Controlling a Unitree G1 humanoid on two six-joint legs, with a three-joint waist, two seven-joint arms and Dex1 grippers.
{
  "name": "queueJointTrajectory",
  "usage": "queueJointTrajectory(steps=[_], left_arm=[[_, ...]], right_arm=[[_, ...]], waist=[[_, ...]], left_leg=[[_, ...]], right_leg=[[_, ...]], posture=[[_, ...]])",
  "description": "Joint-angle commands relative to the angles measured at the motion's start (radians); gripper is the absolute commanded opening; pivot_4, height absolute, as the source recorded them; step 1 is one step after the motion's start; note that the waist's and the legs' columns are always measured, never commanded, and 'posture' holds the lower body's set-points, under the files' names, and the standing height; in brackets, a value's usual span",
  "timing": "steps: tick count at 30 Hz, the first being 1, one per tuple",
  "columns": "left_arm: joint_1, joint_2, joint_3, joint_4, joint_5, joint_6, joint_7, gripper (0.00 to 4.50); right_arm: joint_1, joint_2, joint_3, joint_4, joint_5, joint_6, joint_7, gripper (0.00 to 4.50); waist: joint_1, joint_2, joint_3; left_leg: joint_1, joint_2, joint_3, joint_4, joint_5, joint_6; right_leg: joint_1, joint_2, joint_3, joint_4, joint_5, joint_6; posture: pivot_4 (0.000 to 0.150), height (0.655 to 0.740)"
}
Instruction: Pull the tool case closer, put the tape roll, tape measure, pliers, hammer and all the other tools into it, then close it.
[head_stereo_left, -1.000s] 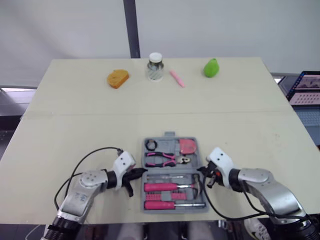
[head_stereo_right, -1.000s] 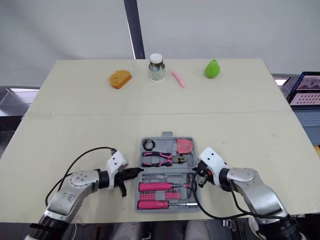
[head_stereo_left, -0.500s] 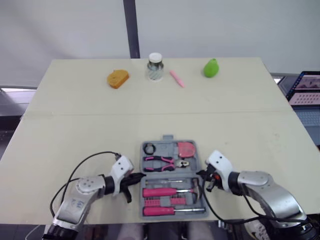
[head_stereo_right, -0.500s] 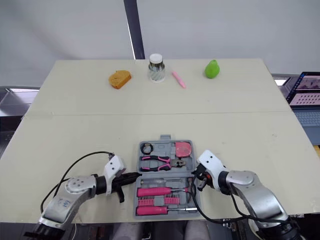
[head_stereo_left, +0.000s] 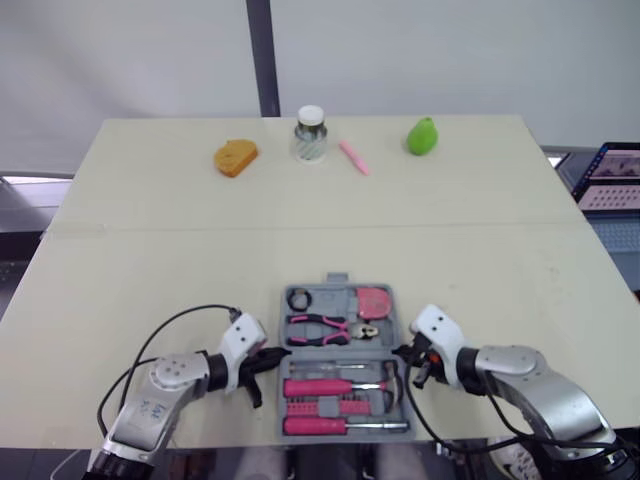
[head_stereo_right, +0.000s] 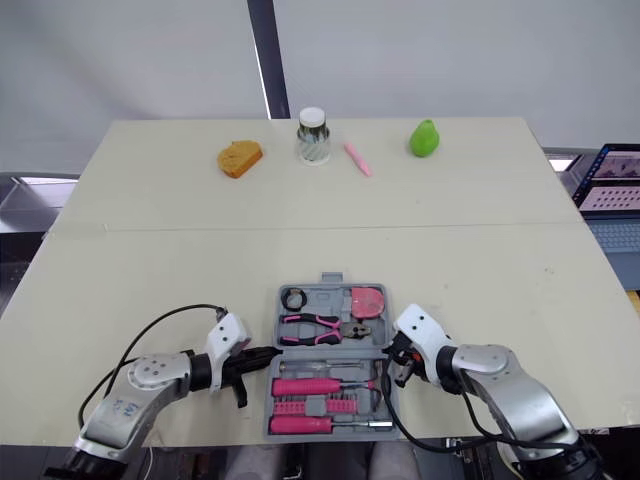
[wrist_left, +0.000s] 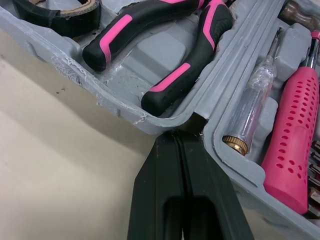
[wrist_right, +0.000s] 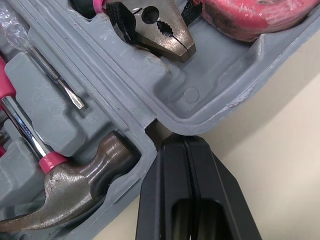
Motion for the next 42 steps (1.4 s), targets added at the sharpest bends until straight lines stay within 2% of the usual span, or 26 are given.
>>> queueJointTrajectory(steps=[1,32,37,42], left_arm=[[0.021,0.003,-0.034,-0.021,-0.007,0.007,-0.014,0.00],[0.039,0.013,-0.031,-0.032,-0.006,0.008,-0.011,0.00],[0.028,0.022,0.044,0.007,-0.015,0.002,0.018,0.00],[0.042,0.093,0.150,0.014,-0.061,0.009,-0.014,0.00]], right_arm=[[0.002,0.008,0.028,-0.048,0.040,0.000,0.029,0.03],[-0.027,0.012,0.039,-0.018,0.039,-0.010,0.030,0.03],[-0.025,-0.003,0.006,0.008,0.030,-0.032,0.025,0.03],[-0.021,-0.071,-0.068,0.057,0.041,-0.076,0.066,0.03]], waist=[[0.000,0.000,0.000],[-0.009,0.000,0.000],[-0.011,0.000,0.000],[-0.019,0.000,0.000]], left_leg=[[0.000,0.000,0.000,0.000,0.000,0.000],[0.000,0.000,0.000,0.000,0.000,0.000],[0.000,0.000,0.000,0.000,0.000,0.000],[0.000,0.000,0.000,0.000,0.000,0.000]], right_leg=[[0.000,0.000,0.000,0.000,0.000,0.000],[0.000,0.000,0.000,0.000,0.000,0.000],[0.000,0.000,0.000,0.000,0.000,0.000],[0.000,0.000,0.000,0.000,0.000,0.000]], posture=[[0.150,0.6950],[0.150,0.6950],[0.150,0.6950],[0.150,0.6950]])
